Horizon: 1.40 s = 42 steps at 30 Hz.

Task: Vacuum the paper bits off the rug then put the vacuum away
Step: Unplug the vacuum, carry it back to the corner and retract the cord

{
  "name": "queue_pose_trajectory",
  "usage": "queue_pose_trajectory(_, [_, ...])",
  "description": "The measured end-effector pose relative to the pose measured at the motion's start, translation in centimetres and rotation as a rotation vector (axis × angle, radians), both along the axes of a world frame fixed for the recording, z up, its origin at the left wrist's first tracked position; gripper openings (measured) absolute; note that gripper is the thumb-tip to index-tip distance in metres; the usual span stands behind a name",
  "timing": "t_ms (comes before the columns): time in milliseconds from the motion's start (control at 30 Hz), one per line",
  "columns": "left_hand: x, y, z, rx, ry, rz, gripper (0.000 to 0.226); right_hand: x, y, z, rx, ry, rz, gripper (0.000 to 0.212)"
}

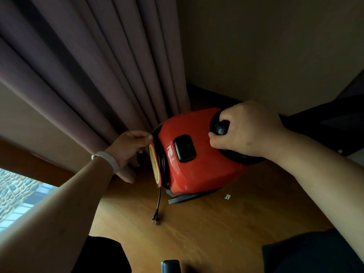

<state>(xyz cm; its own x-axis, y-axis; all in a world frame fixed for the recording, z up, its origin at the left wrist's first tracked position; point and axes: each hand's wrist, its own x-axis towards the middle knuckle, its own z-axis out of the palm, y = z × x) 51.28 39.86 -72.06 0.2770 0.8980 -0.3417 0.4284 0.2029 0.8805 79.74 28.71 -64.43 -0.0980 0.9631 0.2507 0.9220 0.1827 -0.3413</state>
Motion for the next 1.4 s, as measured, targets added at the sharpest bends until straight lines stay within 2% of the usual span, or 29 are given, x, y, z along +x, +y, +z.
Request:
queue_pose_trajectory(100, [0.5, -0.6, -1.0, -0.164, -0.201, 0.160, 0.027, 0.5, 0.3, 0.1, -0.028, 0.078, -0.109, 0.046])
queue_pose_trajectory(200, [1.4, -1.3, -1.1, -0.197, -0.187, 0.224, 0.018, 1.1, 0.6, 0.1, -0.011, 0.135, -0.201, 0.047])
queue_pose_trajectory(267, [2.1, -1.9, -1.5, -0.150, -0.092, 0.179, 0.021, 1.3, 0.8, 0.1, -0.019, 0.173, -0.275, 0.048])
queue_pose_trajectory(367, [3.7, -2.4, -1.4, 0.083, 0.076, 0.073, 0.028, 1.7, 1.1, 0.3, -0.061, 0.205, -0.403, 0.043])
queue_pose_trajectory(467, [4.7, -2.5, -0.7, 0.332, 0.421, -0.164, 0.017, 2.3, 1.3, 0.1, -0.086, 0.221, -0.477, 0.042])
queue_pose_trajectory(533, [4.5, -2.6, -0.3, 0.382, 0.635, -0.302, 0.018, 2.6, 1.5, -0.3, -0.082, 0.204, -0.507, 0.043])
queue_pose_trajectory(633, [4.2, -3.2, 0.6, 0.408, 0.716, -0.476, 0.018, 2.8, 1.5, -0.6, -0.106, 0.214, -0.528, 0.042])
queue_pose_trajectory(733, [3.9, -3.6, 1.9, 0.594, 0.819, -0.591, 0.020, 2.8, 1.6, -0.7, -0.133, 0.240, -0.526, 0.041])
queue_pose_trajectory(900, [3.8, -4.4, 4.1, 0.760, 0.927, -0.696, 0.024, 2.5, 1.8, -1.0, -0.080, 0.179, -0.434, 0.043])
queue_pose_trajectory(1100, [3.2, -3.4, 6.1, 0.917, 0.944, -0.753, 0.032, 3.0, 1.7, -1.0, 0.039, 0.003, -0.236, 0.049])
queue_pose_trajectory(1267, [2.0, -2.0, 6.0, 1.227, 0.842, -0.564, 0.044, 3.0, 1.4, -0.8, 0.024, -0.035, -0.127, 0.049])
queue_pose_trajectory(1333, [1.1, -1.2, 5.9, 1.222, 0.763, -0.524, 0.040, 2.8, 1.2, -0.4, 0.056, -0.089, -0.077, 0.045])
queue_pose_trajectory(1400, [0.5, -0.5, 5.5, 1.117, 0.632, -0.465, 0.036, 2.3, 0.9, 0.2, 0.076, -0.159, -0.027, 0.043])
